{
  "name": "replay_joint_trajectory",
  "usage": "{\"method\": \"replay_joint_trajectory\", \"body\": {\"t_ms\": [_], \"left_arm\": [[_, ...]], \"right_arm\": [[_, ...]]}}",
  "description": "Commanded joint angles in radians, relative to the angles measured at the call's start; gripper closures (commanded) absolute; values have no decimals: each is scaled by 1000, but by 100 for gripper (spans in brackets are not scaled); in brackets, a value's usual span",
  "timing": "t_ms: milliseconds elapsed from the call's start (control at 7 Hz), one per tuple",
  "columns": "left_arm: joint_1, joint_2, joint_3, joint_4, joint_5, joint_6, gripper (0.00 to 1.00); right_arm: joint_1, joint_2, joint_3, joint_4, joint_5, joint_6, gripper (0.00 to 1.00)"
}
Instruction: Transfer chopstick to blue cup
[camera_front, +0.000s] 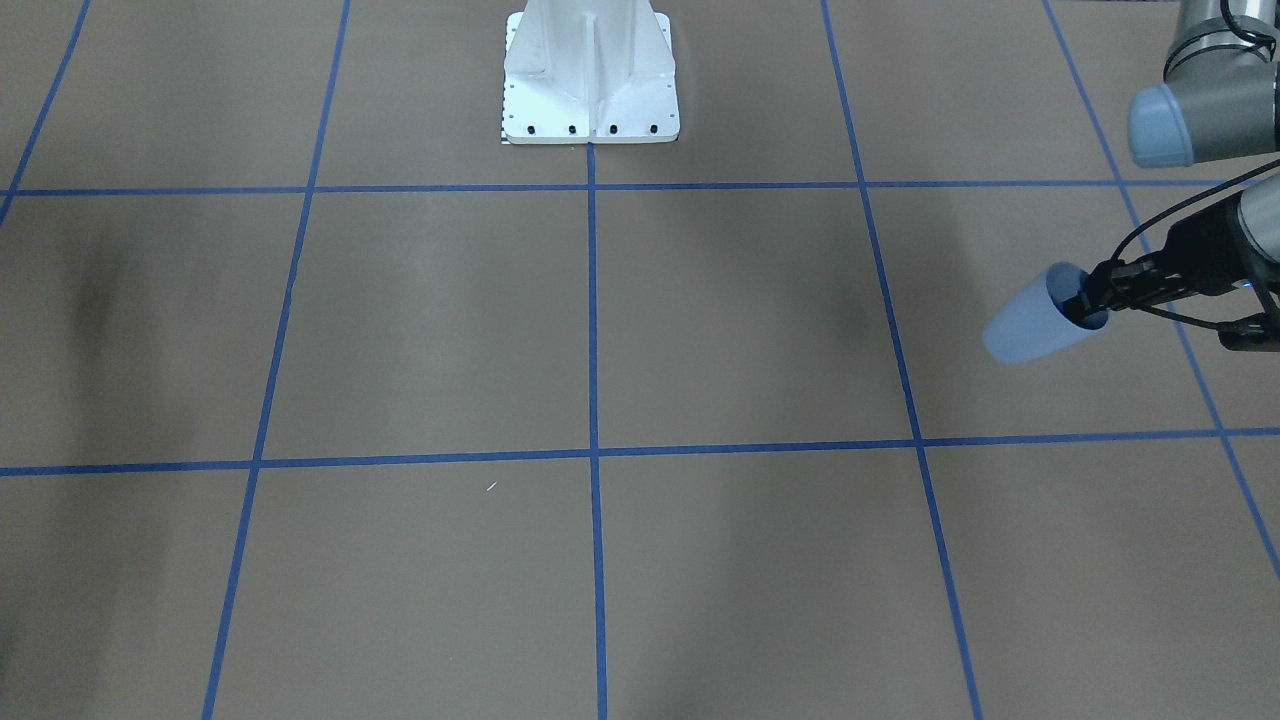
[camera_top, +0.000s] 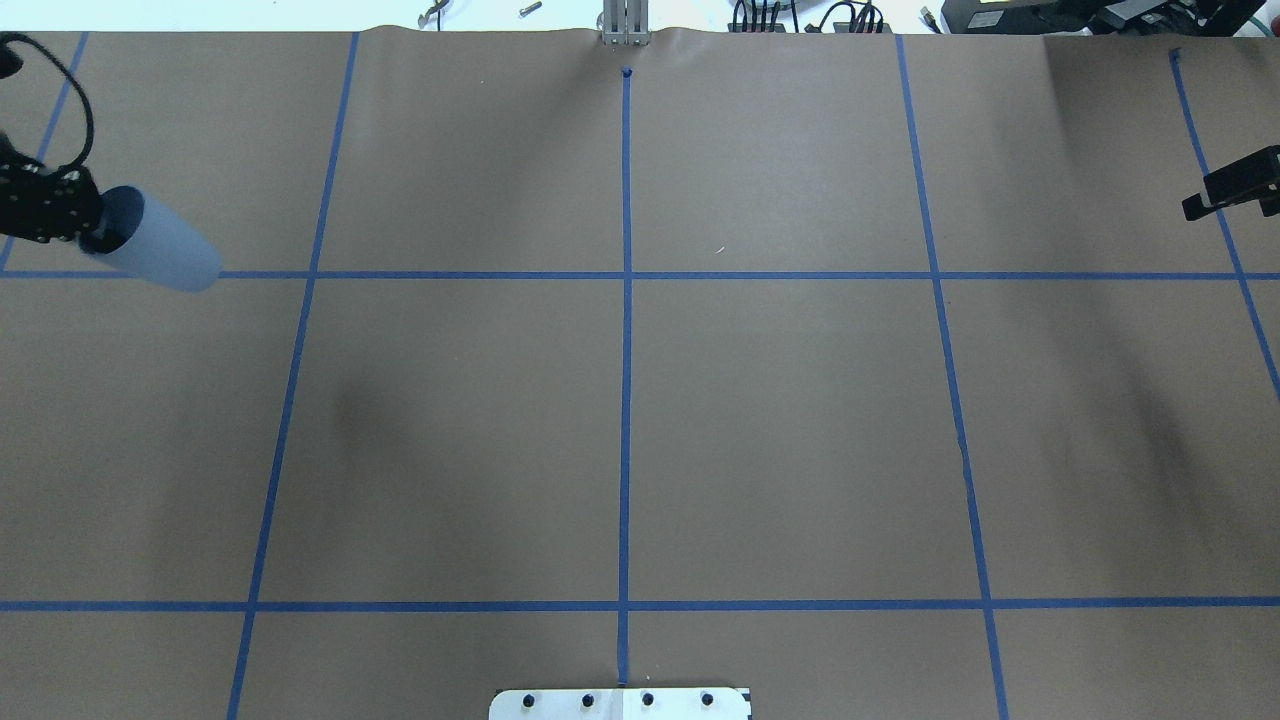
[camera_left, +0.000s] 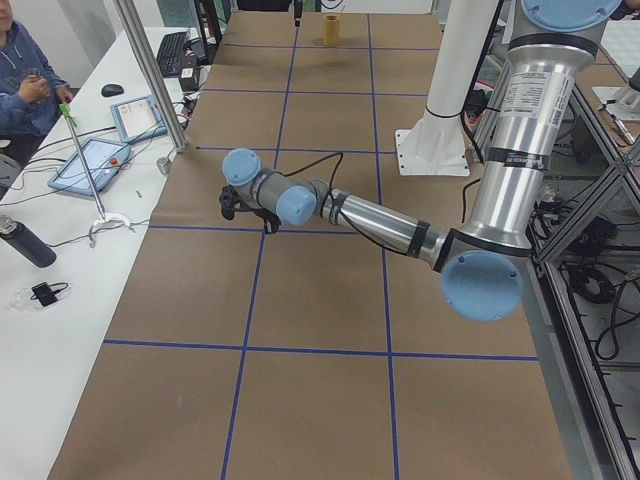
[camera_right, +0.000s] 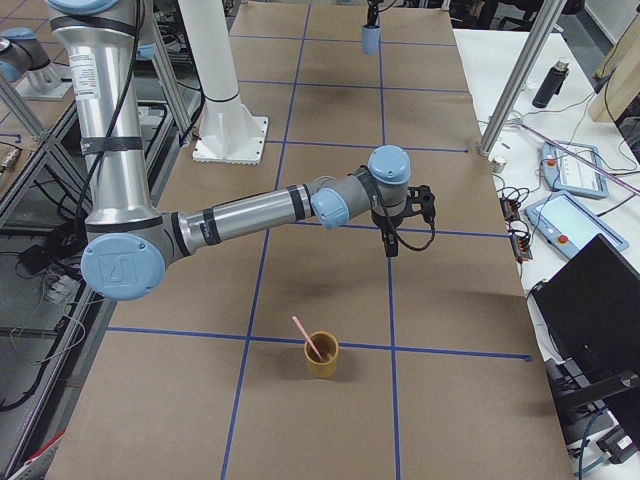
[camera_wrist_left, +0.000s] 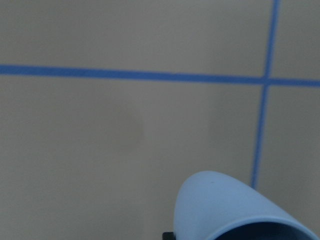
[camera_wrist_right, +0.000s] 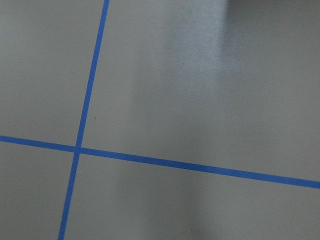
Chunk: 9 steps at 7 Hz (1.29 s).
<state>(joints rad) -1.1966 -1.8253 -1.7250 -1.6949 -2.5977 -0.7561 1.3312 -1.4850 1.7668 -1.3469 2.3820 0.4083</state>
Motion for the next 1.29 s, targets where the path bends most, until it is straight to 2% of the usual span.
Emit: {"method": "replay_joint_trajectory", "body": {"t_ms": [0,143,286,429,571,714,857,1143], "left_arm": [[226,-227,-67,24,182,-397,100],[364,-309,-62,46,308,-527,100],[437,-416,-32,104,423,-573,100],[486,-516,-9,206,483,-633,100],[555,-531,-5,222,557,-643,100],[654,-567,58,216,652,-678,100],[666,-601,115,215,677,-689,100],[664,-594,163,192,691,-658,100]], "right_arm": [[32,-6,-6,-5,-1,0,0],[51,-9,-15,-9,-1,-2,0],[62,-14,-15,-6,-1,-2,0],[80,-18,-17,-6,-1,-3,0],[98,-43,-15,-2,-1,-5,0],[100,-47,-15,0,-3,-3,0],[99,-46,-15,-1,-1,-2,0],[98,-47,-17,-2,2,1,0]]}}
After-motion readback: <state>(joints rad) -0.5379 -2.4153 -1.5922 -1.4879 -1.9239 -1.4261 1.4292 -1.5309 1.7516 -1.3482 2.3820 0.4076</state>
